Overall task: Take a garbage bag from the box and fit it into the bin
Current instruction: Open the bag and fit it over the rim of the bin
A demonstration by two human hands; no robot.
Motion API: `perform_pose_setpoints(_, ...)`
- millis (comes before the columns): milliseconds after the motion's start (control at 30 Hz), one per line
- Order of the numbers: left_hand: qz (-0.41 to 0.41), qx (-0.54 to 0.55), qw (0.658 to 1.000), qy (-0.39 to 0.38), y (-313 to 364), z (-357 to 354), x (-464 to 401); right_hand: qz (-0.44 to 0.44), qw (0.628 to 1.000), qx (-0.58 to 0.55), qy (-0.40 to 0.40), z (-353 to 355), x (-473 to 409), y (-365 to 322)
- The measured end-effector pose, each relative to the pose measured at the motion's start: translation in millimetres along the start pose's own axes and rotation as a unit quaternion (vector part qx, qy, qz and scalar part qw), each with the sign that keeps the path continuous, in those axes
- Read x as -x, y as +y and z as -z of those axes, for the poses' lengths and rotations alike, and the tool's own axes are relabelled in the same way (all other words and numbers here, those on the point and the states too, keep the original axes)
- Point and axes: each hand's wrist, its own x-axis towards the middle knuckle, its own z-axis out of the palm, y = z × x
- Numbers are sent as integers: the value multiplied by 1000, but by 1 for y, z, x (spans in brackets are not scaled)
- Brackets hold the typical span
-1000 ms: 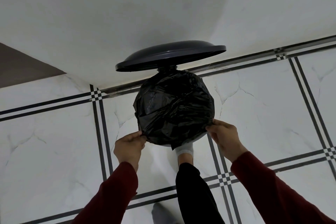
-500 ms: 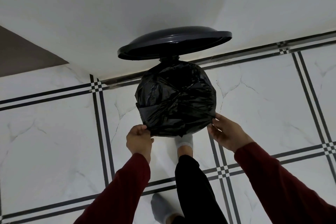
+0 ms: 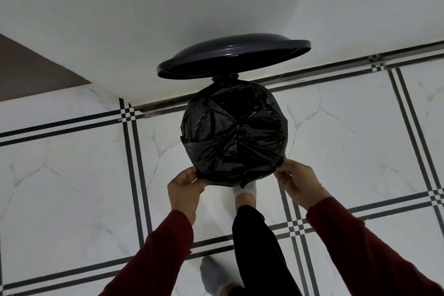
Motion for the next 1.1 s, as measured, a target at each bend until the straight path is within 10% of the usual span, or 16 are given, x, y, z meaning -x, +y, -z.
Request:
perform_pose_setpoints(233,-40,-125,986,99,6,-7,-10,24,998,41,39,1,-15,5)
perform_pose_setpoints(700,195,196,961,-8,38,0,-32,-50,997,-51,9,-13,-5,-24)
perform_pose_setpoints(1100,151,139,979,7,53,-3,-36,-59,986,119,101,-22,-2,-46)
